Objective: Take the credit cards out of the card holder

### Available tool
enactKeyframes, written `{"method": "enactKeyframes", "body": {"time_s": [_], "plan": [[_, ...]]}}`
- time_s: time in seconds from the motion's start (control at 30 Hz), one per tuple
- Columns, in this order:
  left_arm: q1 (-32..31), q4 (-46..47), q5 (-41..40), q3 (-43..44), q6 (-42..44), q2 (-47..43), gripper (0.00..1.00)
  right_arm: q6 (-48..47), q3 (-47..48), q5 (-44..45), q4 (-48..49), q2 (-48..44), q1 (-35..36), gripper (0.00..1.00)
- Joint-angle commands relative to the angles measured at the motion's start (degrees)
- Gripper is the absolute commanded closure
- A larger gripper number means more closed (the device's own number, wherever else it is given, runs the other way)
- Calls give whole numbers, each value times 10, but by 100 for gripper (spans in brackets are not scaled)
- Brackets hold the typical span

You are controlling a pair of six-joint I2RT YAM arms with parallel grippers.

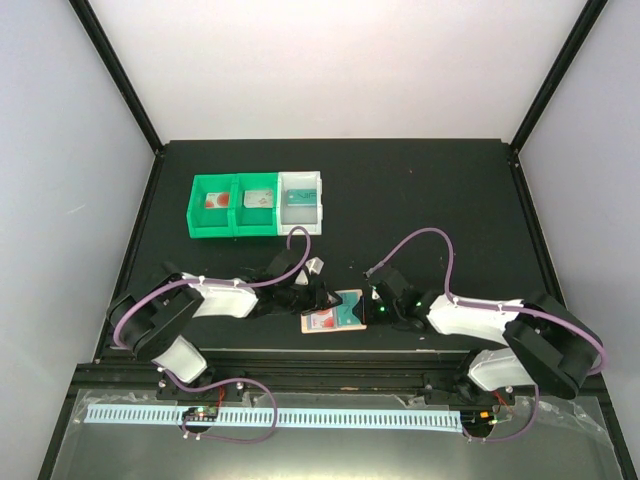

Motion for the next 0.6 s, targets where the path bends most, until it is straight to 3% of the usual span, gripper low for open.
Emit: {"method": "enactKeyframes", "body": {"time_s": [0.0, 0.57], "plan": [[1, 1, -8, -11, 2, 18, 54, -5, -3, 10, 4, 15, 2, 86], [-5, 79, 0, -37, -45, 38, 58, 14, -21, -7, 31, 20, 1, 88]]}}
